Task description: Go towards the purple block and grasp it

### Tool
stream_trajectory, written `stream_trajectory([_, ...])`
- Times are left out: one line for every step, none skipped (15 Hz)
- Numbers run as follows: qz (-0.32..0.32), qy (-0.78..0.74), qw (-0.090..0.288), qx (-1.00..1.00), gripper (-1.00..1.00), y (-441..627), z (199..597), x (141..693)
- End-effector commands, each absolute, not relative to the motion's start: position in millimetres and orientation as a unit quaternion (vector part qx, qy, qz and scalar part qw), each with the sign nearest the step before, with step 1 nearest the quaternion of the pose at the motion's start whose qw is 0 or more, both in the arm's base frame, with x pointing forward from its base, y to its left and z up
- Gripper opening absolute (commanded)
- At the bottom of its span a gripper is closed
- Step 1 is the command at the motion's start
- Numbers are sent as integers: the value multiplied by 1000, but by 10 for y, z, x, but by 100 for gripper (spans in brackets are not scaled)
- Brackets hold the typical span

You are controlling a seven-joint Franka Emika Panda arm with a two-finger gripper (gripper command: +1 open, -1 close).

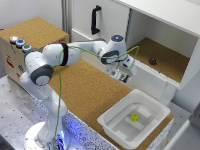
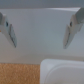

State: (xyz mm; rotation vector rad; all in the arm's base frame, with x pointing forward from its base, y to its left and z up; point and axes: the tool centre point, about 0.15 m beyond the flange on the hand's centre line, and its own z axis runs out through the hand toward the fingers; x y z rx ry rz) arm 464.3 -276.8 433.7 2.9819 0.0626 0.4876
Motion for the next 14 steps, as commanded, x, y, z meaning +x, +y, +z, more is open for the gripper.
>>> stream_trajectory([159, 20, -6, 987, 100, -3130, 4621, 5209])
stream_trajectory([167, 15, -7, 986, 100, -3094, 4678, 5276])
stream_trajectory([179, 15, -9, 984, 100, -3039, 4742, 5357])
stream_trajectory([185, 10, -8, 983, 100, -2988, 4785, 5440])
stream_trajectory([191, 7, -2, 981, 100, -2932, 4824, 5525])
stream_trajectory([196, 4, 1, 981, 100, -2888, 4845, 5596])
stream_trajectory([203, 4, 13, 979, 100, -2853, 4878, 5668])
stream_trajectory([211, 4, 27, 977, 100, -2804, 4891, 5730])
stream_trajectory([217, 2, 37, 975, 100, -2774, 4890, 5797])
stream_trajectory([223, -6, 46, 974, 100, -2747, 4883, 5885])
stream_trajectory([222, -15, 47, 974, 100, -2754, 4864, 5951])
stream_trajectory([221, -19, 48, 974, 100, -2756, 4841, 6002])
stream_trajectory([221, -23, 47, 974, 100, -2765, 4820, 6047])
stream_trajectory([220, -29, 44, 974, 100, -2783, 4775, 6120])
